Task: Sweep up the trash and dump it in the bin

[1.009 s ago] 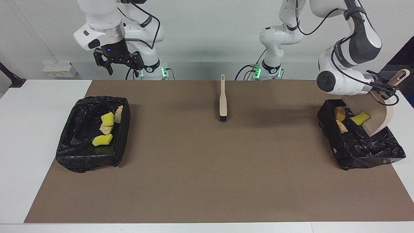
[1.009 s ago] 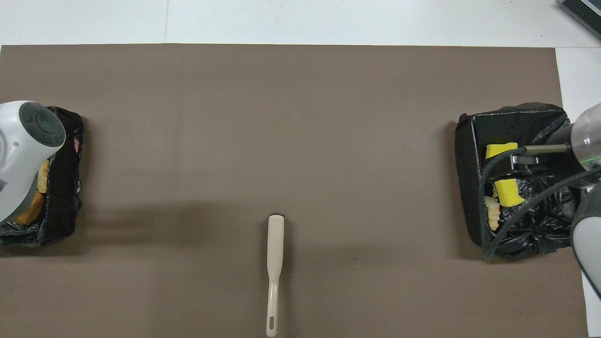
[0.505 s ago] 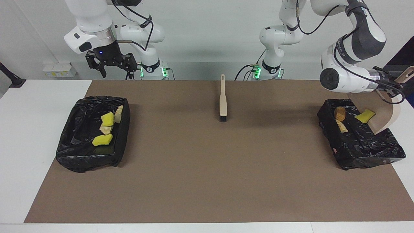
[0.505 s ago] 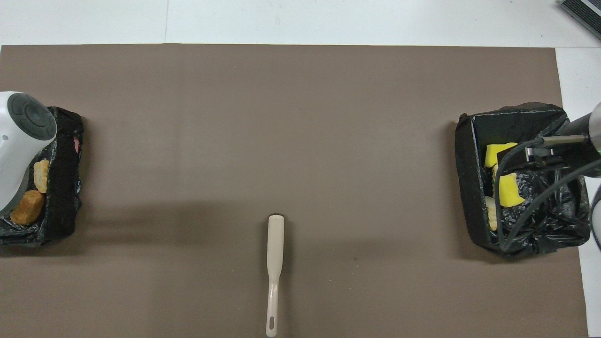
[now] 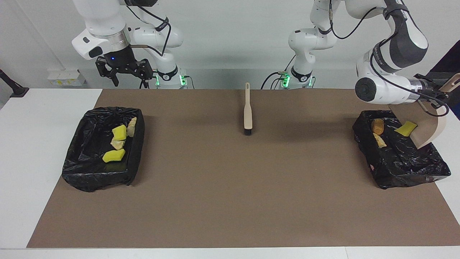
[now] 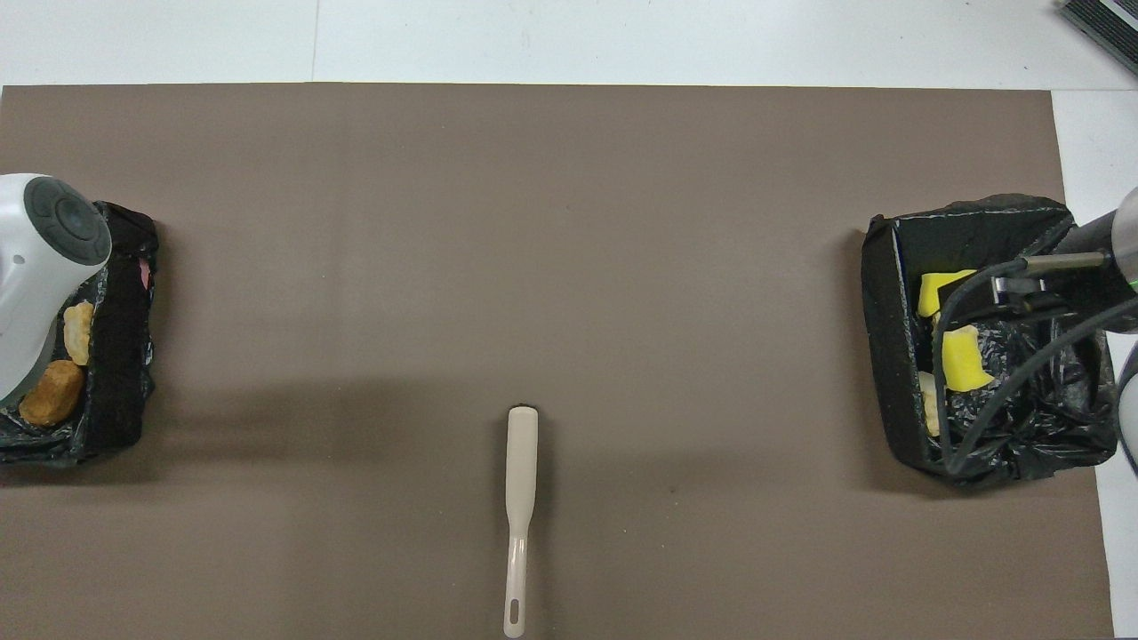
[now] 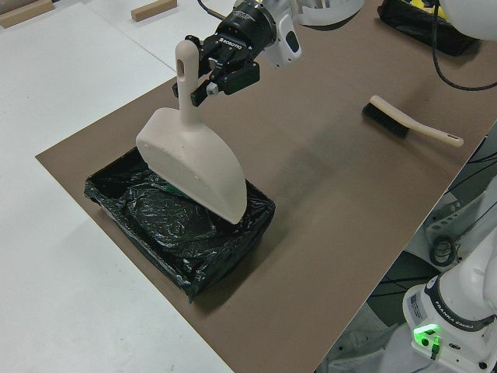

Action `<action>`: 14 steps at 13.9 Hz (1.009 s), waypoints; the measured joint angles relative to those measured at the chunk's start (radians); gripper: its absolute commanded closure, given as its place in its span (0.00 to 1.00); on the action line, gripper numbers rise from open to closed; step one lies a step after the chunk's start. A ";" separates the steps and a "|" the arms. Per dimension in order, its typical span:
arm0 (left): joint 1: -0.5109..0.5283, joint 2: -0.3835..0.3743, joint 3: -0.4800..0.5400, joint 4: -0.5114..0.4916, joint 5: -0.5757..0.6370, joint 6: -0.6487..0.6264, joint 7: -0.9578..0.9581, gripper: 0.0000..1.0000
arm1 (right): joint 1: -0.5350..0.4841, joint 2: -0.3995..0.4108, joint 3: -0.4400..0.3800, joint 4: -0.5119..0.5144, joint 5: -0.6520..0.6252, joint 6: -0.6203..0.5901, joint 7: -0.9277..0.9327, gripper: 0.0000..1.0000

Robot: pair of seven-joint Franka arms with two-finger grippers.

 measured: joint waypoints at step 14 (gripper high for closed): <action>-0.021 0.003 -0.011 0.199 -0.487 0.028 -0.091 1.00 | -0.005 0.000 -0.006 0.000 0.021 -0.002 0.000 0.00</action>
